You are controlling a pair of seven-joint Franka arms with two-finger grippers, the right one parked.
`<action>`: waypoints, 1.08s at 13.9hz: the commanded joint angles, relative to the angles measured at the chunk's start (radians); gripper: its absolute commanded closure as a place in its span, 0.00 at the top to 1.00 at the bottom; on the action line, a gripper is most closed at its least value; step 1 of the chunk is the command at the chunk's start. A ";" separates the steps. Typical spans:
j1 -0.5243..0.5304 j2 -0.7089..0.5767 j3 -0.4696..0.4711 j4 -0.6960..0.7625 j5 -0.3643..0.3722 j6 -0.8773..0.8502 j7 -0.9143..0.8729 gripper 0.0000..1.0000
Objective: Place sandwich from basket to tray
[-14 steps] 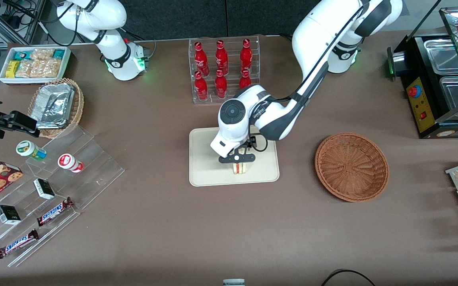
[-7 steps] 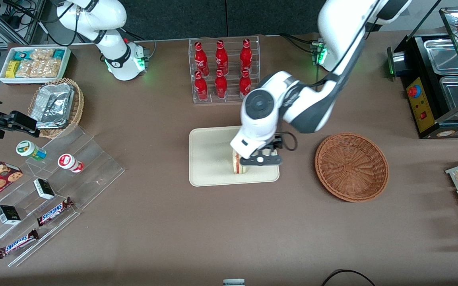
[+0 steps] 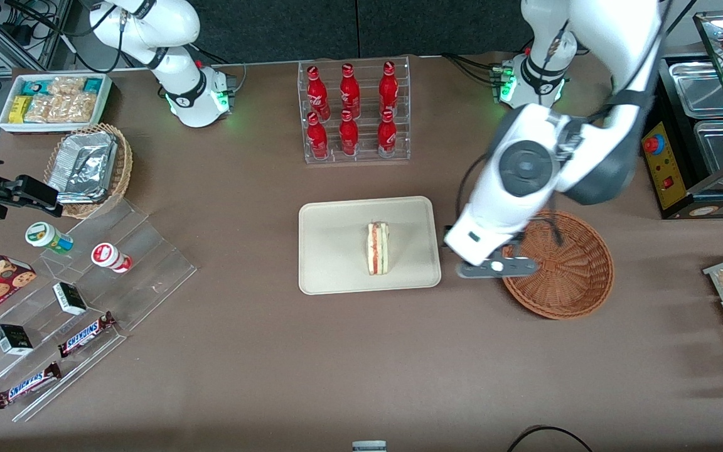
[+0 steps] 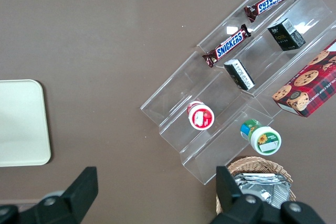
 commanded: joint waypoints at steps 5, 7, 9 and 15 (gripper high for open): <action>0.191 -0.236 -0.001 -0.149 -0.081 -0.160 0.341 1.00; 0.182 -0.296 0.077 -0.147 -0.098 -0.260 0.423 1.00; 0.142 -0.360 0.159 -0.147 -0.115 -0.332 0.468 1.00; 0.127 -0.497 0.217 -0.140 -0.098 -0.444 0.473 1.00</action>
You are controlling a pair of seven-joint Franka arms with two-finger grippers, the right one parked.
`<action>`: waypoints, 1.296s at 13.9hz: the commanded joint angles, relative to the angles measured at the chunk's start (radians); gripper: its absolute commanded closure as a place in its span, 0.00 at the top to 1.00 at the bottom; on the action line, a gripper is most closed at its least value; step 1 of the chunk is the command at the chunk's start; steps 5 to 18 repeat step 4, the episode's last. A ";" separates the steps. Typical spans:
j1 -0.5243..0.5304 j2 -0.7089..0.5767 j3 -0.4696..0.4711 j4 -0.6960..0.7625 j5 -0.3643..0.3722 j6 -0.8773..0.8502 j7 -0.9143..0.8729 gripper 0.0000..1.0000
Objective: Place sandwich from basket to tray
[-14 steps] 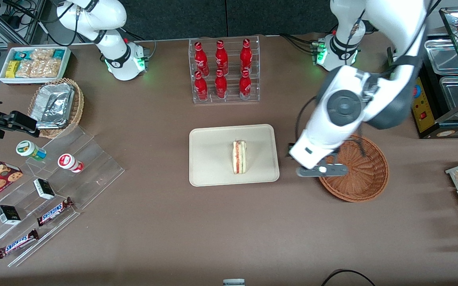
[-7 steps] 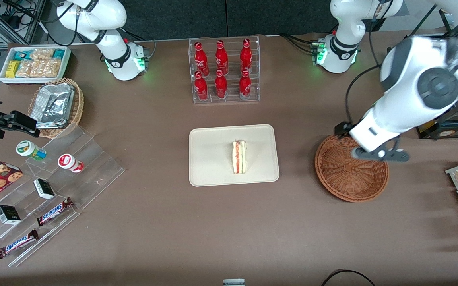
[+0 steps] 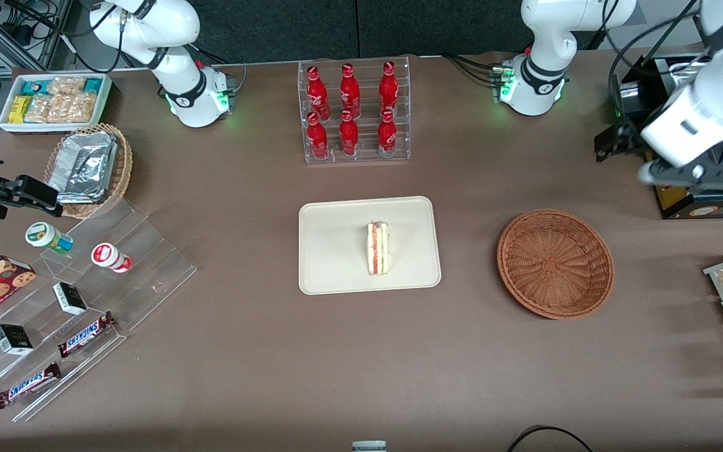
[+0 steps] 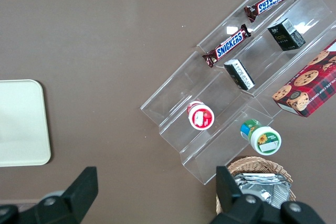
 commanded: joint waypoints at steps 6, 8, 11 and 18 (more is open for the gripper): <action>-0.020 -0.049 0.016 -0.035 0.003 0.006 0.008 1.00; -0.020 -0.049 0.016 -0.035 0.003 0.006 0.008 1.00; -0.020 -0.049 0.016 -0.035 0.003 0.006 0.008 1.00; -0.020 -0.049 0.016 -0.035 0.003 0.006 0.008 1.00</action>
